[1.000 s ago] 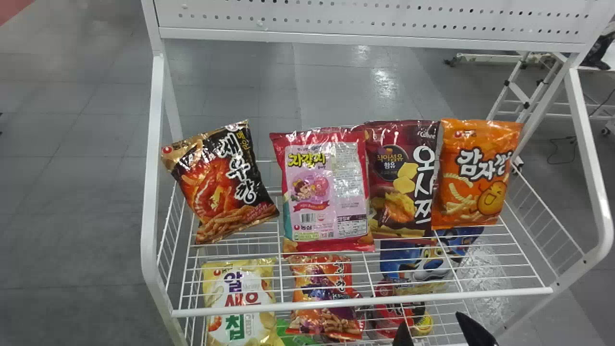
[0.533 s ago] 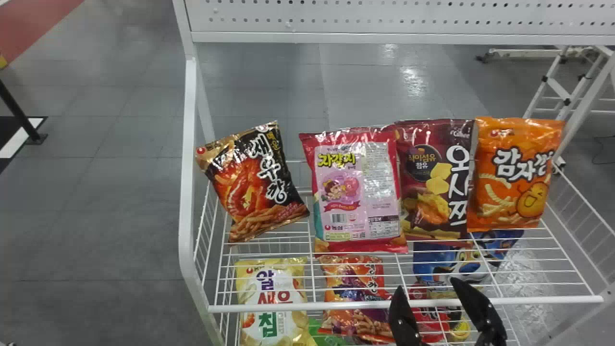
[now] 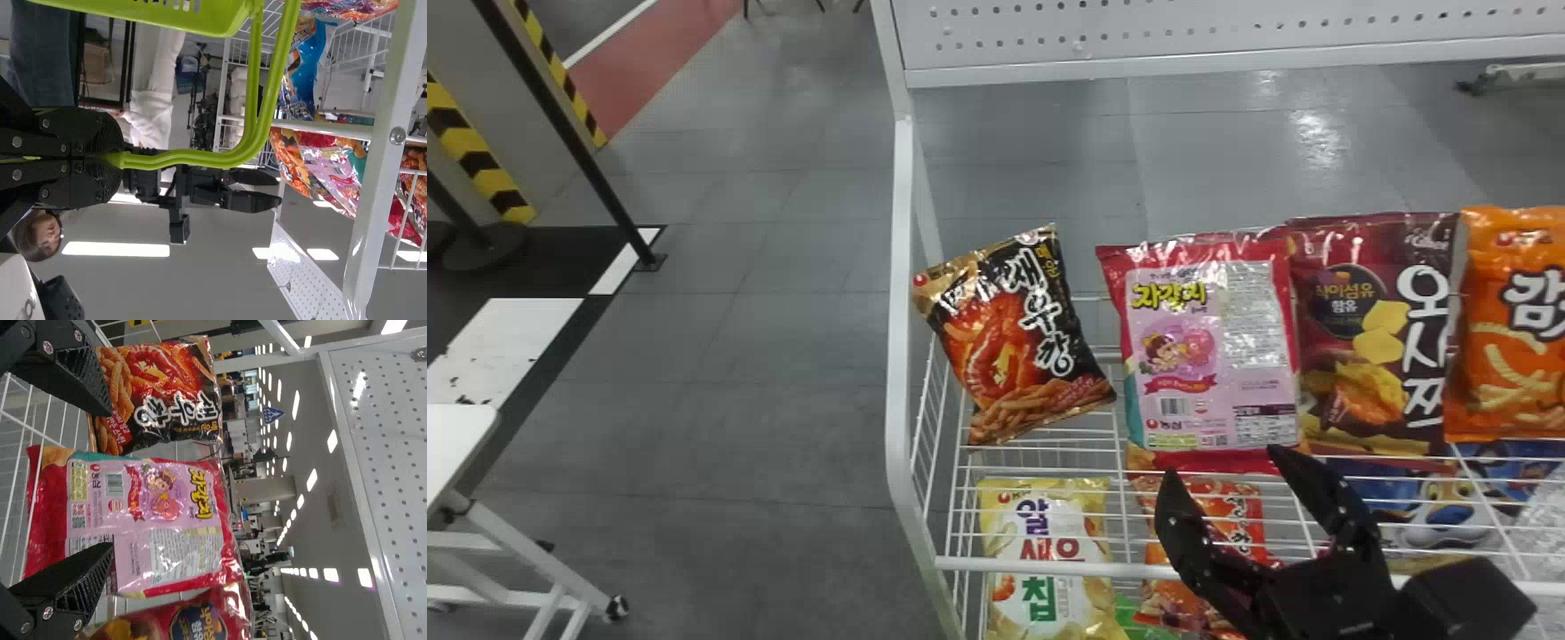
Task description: Hold basket handle with left hand then pick spicy shrimp crackers with right hand and place into basket
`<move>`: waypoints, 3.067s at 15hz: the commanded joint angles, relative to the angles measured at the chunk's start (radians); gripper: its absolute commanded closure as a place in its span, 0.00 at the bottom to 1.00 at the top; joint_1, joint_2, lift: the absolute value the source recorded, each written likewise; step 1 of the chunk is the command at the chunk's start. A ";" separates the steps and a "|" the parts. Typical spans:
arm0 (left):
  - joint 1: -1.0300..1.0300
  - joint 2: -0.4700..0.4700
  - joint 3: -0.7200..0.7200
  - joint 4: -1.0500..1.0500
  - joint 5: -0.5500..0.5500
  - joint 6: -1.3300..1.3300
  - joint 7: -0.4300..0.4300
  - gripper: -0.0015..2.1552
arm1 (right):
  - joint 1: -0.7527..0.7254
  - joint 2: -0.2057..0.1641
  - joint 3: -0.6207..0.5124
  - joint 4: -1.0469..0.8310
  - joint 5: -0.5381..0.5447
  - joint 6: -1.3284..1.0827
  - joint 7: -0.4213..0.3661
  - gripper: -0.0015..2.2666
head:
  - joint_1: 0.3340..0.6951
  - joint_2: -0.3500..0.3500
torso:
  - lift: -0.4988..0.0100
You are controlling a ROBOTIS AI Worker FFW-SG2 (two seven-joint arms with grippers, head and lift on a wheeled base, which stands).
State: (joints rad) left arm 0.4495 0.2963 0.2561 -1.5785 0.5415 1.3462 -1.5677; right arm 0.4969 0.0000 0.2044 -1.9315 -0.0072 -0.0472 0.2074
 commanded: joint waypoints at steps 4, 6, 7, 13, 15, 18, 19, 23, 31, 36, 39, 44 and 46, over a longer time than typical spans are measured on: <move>0.002 0.004 0.009 0.000 0.005 0.000 -0.013 1.00 | -0.167 0.001 0.105 -0.007 0.050 0.249 -0.037 0.05 | 1.00 0.88 | 0.96; 0.002 0.004 0.020 0.000 0.005 0.000 -0.013 1.00 | -0.235 0.001 0.133 -0.003 0.056 0.326 -0.046 0.05 | 1.00 0.91 | 0.96; 0.002 0.004 0.022 0.000 0.005 0.000 -0.013 1.00 | -0.262 0.001 0.142 0.003 0.055 0.356 -0.048 0.05 | 1.00 0.93 | 0.96; 0.002 0.004 0.028 0.000 0.005 0.000 -0.013 1.00 | -0.443 0.001 0.233 0.151 0.029 0.427 -0.071 0.05 | 1.00 1.00 | 0.96; 0.002 0.004 0.032 0.002 0.005 0.000 -0.013 1.00 | -0.486 0.001 0.257 0.215 0.030 0.421 -0.072 0.05 | 1.00 1.00 | 0.96; 0.002 0.004 0.035 0.002 0.005 0.000 -0.013 1.00 | -0.560 0.001 0.280 0.302 0.030 0.405 -0.092 0.05 | 1.00 1.00 | 0.96; 0.002 0.004 0.037 0.002 0.006 0.000 -0.013 1.00 | -0.577 0.001 0.285 0.324 0.029 0.387 -0.100 0.05 | 1.00 1.00 | 0.96; 0.002 0.006 0.043 0.003 0.006 0.000 -0.013 1.00 | -0.653 0.001 0.311 0.413 0.007 0.390 -0.097 0.05 | 1.00 1.00 | 0.96; 0.002 0.007 0.051 0.003 0.009 0.000 -0.013 1.00 | -0.676 0.001 0.317 0.427 -0.002 0.476 -0.066 0.88 | 1.00 1.00 | 0.96; 0.002 0.009 0.051 0.005 0.011 0.000 -0.013 1.00 | -0.592 0.001 0.291 0.338 0.033 0.359 -0.085 0.99 | 1.00 1.00 | 0.96; 0.002 0.009 0.051 0.005 0.011 0.003 -0.013 1.00 | -0.537 0.001 0.279 0.267 0.073 0.366 -0.095 0.99 | 1.00 1.00 | 0.96; 0.002 0.011 0.051 0.005 0.011 0.000 -0.013 1.00 | -0.396 0.001 0.270 0.083 0.138 0.409 -0.102 0.99 | 1.00 1.00 | 0.96; 0.002 0.011 0.051 0.005 0.011 0.000 -0.013 1.00 | -0.344 0.001 0.276 -0.003 0.165 0.448 -0.128 0.99 | 1.00 1.00 | 0.96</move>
State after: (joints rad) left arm 0.4510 0.3068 0.3068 -1.5748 0.5522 1.3462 -1.5677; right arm 0.1183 0.0000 0.4756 -1.8787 0.1380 0.3787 0.0887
